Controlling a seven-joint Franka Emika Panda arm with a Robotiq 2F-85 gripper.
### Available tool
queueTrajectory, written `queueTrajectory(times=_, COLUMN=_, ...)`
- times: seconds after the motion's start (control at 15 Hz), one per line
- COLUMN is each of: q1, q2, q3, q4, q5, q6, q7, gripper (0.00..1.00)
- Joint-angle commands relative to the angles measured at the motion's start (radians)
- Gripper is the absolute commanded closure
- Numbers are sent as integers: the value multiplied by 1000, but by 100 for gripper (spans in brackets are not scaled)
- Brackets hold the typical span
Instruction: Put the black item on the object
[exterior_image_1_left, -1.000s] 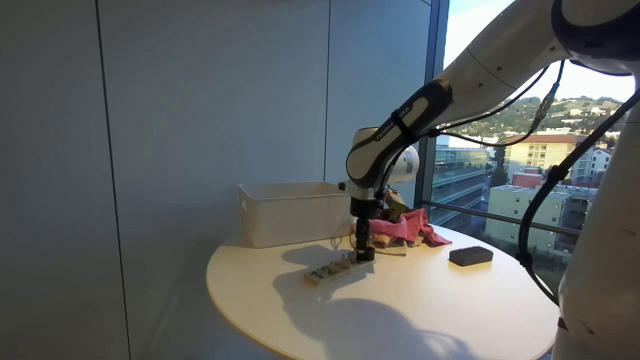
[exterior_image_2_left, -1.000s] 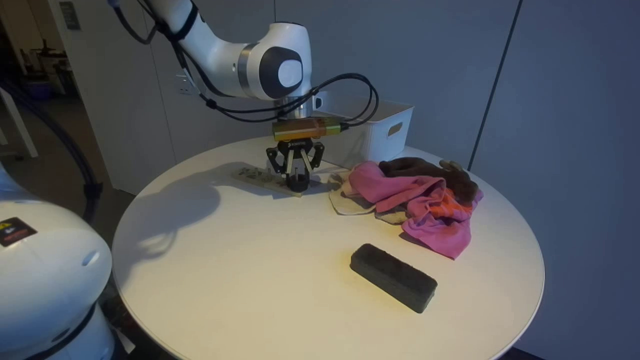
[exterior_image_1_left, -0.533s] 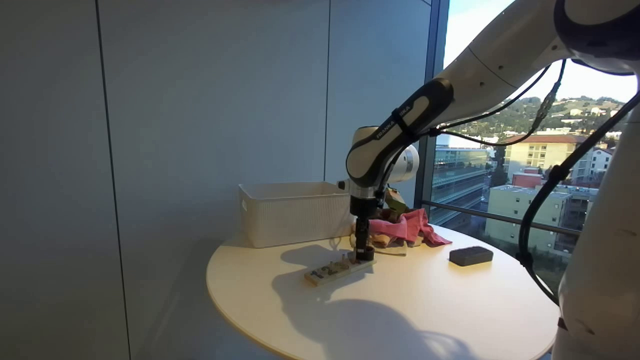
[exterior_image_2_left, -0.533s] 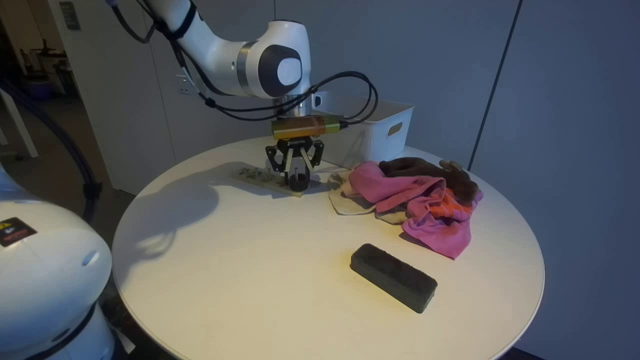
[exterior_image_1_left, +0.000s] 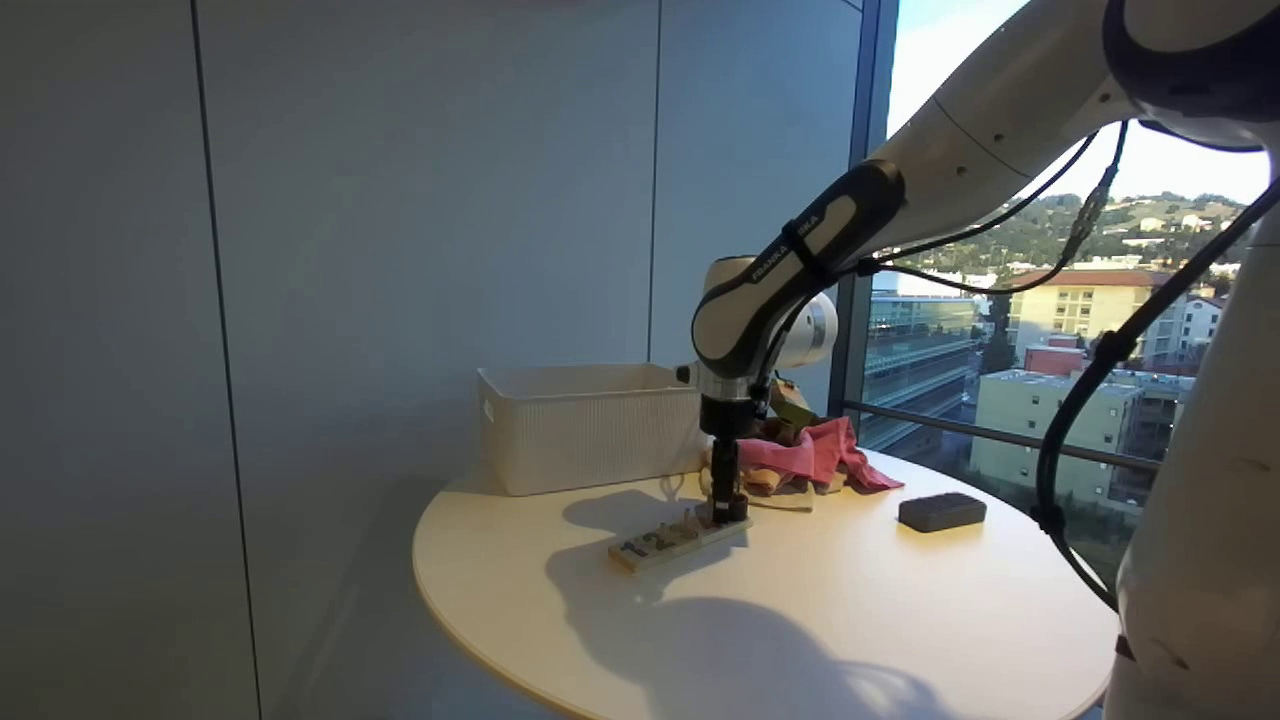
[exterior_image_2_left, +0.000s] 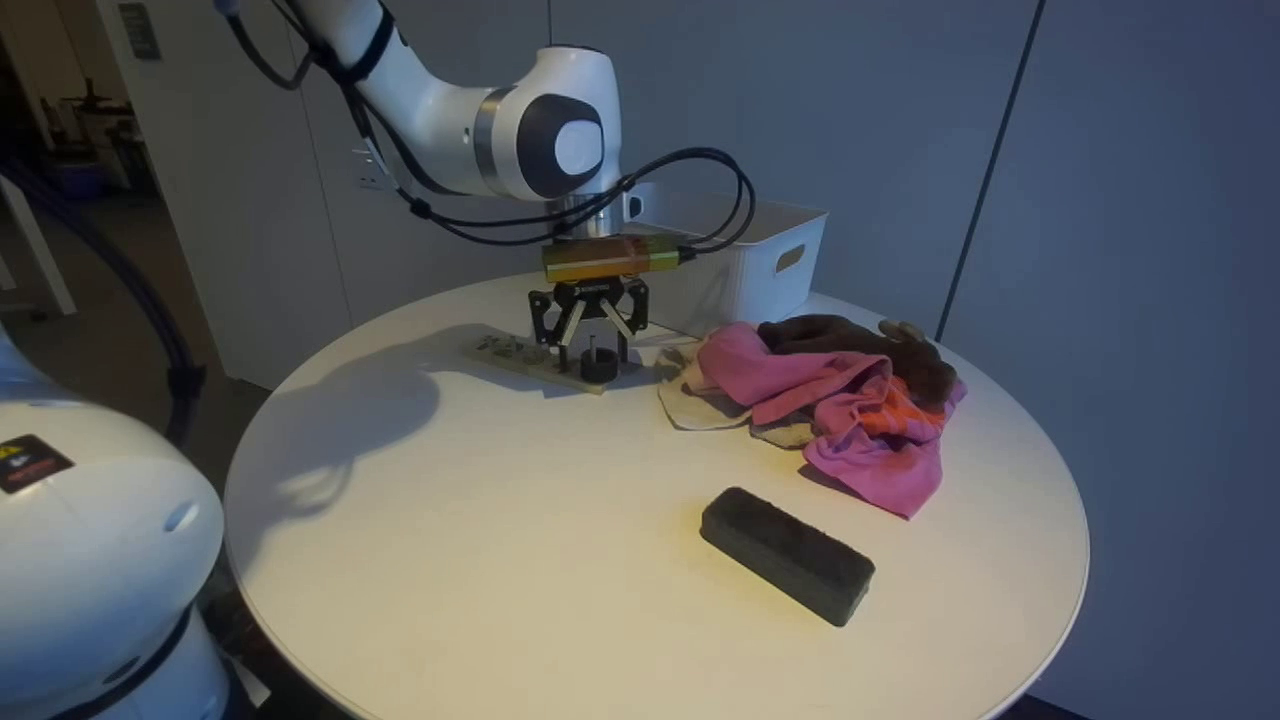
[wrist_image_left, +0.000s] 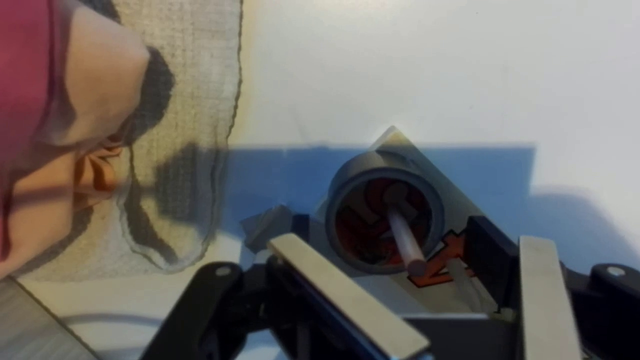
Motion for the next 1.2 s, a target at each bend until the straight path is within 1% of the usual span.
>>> queueTrajectory(times=0.0, q1=-22, q2=-15, q3=21, q4=-18, q5=-41, q6=27, q7=57, gripper=4)
queueTrajectory(times=0.07, q1=-28, q2=-37, q3=26, q4=-37, q5=-70, q6=49, q7=100, gripper=0)
queueTrajectory(times=0.2, q1=-32, q2=-87, q3=30, q4=-65, q5=-103, q6=45, q7=161, gripper=0)
queueTrajectory(times=0.33, q1=-34, q2=-162, q3=36, q4=-116, q5=-149, q6=57, q7=200, gripper=0)
queueTrajectory(times=0.6, q1=-30, q2=-355, q3=37, q4=-243, q5=-198, q6=54, q7=225, gripper=0)
queueTrajectory(times=0.8, q1=-37, q2=-507, q3=29, q4=-344, q5=-211, q6=52, q7=245, gripper=0)
queueTrajectory(times=0.93, q1=-39, q2=-587, q3=11, q4=-401, q5=-207, q6=49, q7=245, gripper=0)
queueTrajectory(times=1.0, q1=-18, q2=-530, q3=-16, q4=-319, q5=-191, q6=43, q7=195, gripper=0)
queueTrajectory(times=1.07, q1=5, q2=-540, q3=-53, q4=-339, q5=-165, q6=53, q7=153, gripper=0)
queueTrajectory(times=1.13, q1=-17, q2=-526, q3=-11, q4=-339, q5=-190, q6=34, q7=212, gripper=0)
